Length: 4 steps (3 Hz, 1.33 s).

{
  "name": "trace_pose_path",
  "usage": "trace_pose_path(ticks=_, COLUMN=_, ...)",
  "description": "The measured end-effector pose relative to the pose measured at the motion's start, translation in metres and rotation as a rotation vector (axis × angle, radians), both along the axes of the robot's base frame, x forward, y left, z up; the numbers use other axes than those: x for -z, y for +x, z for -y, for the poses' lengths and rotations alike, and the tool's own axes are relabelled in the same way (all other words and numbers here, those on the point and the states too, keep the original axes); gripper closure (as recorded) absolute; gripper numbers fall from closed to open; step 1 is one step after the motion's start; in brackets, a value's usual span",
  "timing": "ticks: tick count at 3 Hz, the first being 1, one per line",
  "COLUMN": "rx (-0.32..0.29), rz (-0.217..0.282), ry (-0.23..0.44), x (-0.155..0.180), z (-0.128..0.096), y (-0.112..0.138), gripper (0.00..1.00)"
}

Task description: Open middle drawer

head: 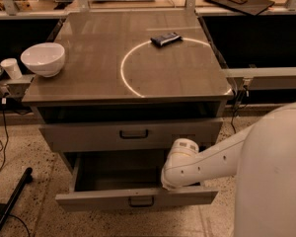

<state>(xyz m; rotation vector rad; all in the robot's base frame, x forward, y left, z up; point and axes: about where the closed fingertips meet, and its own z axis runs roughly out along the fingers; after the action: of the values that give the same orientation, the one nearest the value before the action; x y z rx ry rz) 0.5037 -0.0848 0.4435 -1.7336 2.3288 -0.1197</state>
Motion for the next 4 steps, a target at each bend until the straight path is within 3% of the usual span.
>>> trace_pose_path(ticks=2, rx=-0.004, rz=-0.050, ry=0.077, x=-0.001, z=0.012, y=-0.031, gripper=1.00)
trace_pose_path(ticks=4, rx=0.025, rz=-0.066, ry=0.099, x=-0.019, z=0.036, y=-0.064, gripper=1.00)
